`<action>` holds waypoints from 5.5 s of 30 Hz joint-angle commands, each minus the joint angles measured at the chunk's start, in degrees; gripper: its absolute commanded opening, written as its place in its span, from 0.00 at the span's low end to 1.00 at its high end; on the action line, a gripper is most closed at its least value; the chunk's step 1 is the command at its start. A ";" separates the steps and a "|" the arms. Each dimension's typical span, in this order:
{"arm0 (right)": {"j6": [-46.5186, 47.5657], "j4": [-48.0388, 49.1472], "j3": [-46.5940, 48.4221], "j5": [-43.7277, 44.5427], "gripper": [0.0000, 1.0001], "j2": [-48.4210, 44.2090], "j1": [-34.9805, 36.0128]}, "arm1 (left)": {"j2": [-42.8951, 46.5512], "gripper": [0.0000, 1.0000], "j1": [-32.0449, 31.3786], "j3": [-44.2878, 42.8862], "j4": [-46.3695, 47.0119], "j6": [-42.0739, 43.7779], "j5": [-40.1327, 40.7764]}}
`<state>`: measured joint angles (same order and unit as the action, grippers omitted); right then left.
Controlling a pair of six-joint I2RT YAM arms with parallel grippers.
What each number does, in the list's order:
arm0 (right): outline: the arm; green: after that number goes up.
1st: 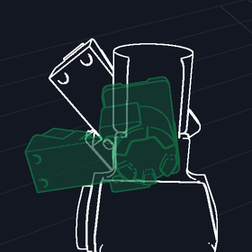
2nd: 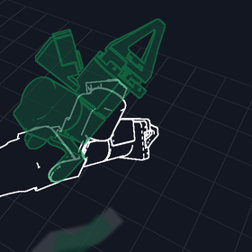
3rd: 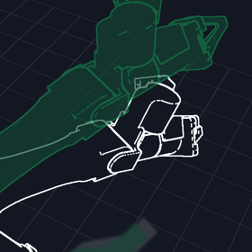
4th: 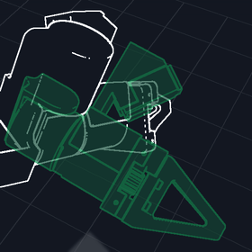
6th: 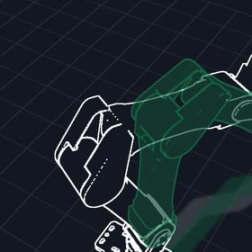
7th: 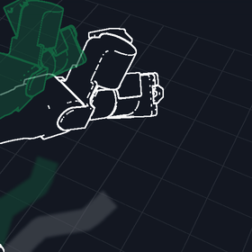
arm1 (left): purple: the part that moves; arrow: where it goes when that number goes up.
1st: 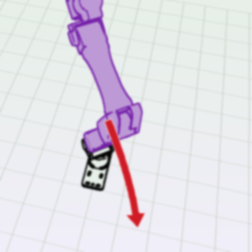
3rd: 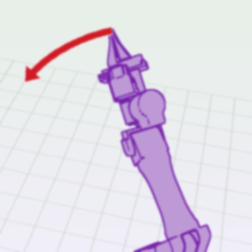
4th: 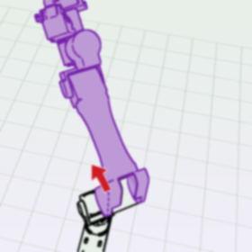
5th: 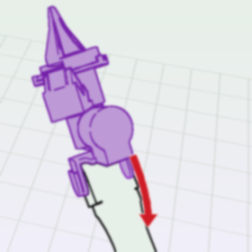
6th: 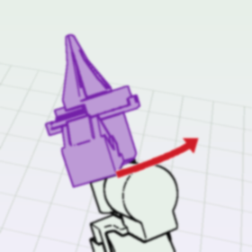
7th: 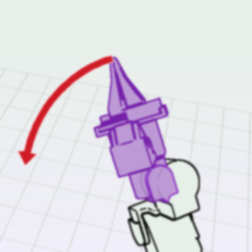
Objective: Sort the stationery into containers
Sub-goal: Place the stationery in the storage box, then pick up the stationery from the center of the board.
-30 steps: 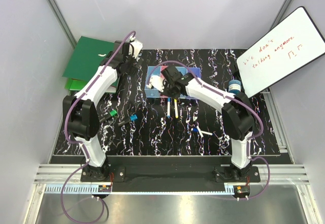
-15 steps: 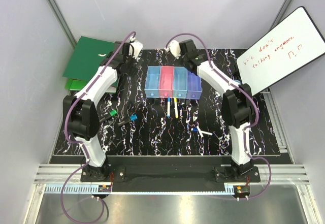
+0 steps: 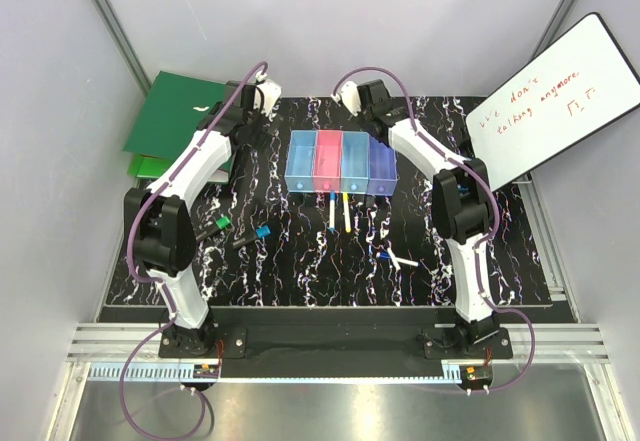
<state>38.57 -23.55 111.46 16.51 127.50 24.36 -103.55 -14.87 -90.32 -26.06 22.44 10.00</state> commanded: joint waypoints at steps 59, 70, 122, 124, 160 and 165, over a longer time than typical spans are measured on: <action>-25.29 -4.92 -21.97 9.86 0.81 -20.80 -10.28 | 3.09 0.99 0.28 1.02 2.07 -0.82 -2.97; -32.41 -8.96 -22.25 5.38 0.83 -18.26 -18.90 | 2.47 0.99 0.28 1.56 2.07 0.33 -2.97; -37.26 -11.34 -19.88 -9.30 0.83 -12.54 -27.61 | -0.95 0.99 -0.86 -5.92 -1.09 5.42 0.20; -35.93 -11.43 -19.35 -8.87 0.84 -12.72 -27.70 | -0.95 0.99 -0.86 -6.00 -1.01 5.43 0.28; -29.87 -13.19 -15.21 -13.79 0.92 -8.14 -27.35 | -1.31 0.99 -1.21 -7.23 -1.53 5.78 0.81; -29.51 -13.36 -17.68 -13.26 0.91 -10.43 -27.26 | -1.04 0.99 -1.30 -7.24 -1.62 5.51 0.55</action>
<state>9.21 -35.86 95.44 3.53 122.06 -3.05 -104.81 -15.90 -94.91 -27.81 27.64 9.91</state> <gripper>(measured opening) 0.912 0.987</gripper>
